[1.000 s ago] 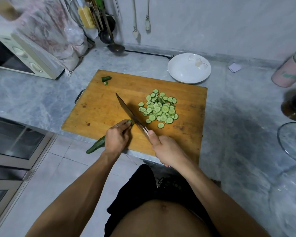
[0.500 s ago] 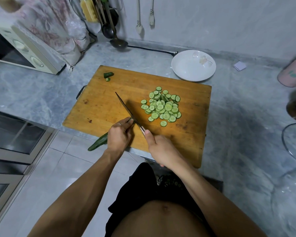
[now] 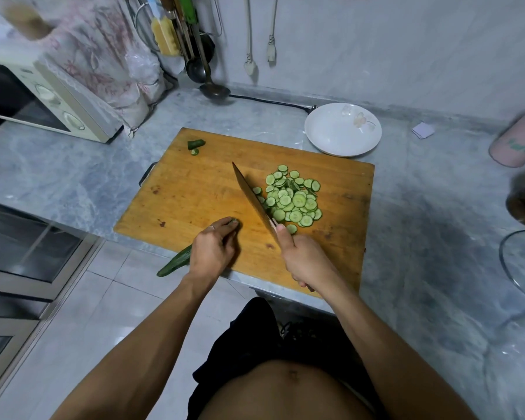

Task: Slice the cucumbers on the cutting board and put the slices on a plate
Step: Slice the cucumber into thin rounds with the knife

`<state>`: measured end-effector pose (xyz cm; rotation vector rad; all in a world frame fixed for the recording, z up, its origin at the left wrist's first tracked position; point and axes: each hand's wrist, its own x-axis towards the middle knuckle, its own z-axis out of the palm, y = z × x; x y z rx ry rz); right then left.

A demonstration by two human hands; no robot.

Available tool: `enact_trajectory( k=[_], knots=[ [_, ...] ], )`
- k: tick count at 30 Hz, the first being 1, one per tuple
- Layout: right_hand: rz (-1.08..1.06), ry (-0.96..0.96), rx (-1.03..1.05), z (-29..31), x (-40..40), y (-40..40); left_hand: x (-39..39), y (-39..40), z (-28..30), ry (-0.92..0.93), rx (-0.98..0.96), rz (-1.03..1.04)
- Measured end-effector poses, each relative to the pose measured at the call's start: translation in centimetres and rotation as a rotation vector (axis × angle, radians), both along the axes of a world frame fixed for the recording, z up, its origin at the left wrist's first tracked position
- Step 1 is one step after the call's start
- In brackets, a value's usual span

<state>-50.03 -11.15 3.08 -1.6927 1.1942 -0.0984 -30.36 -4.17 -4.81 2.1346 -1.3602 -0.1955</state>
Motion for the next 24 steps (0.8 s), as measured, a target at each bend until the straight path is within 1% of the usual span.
enact_trajectory(
  k=[8, 13, 17, 24],
  knots=[
    [0.055, -0.028, -0.039, 1.0, -0.4, 0.8, -0.5, -0.3, 0.1, -0.041, -0.036, -0.030],
    [0.114, -0.039, -0.068, 1.2, 0.1, 2.2, -0.1, -0.4, -0.3, -0.001, 0.014, -0.022],
    [0.120, -0.049, -0.072, 1.2, 0.1, 2.8, -0.3, -0.2, -0.3, -0.022, 0.021, -0.022],
    [0.116, -0.028, -0.100, 1.1, 0.0, 3.4, -0.6, -0.3, -0.3, 0.056, 0.028, 0.042]
  ],
)
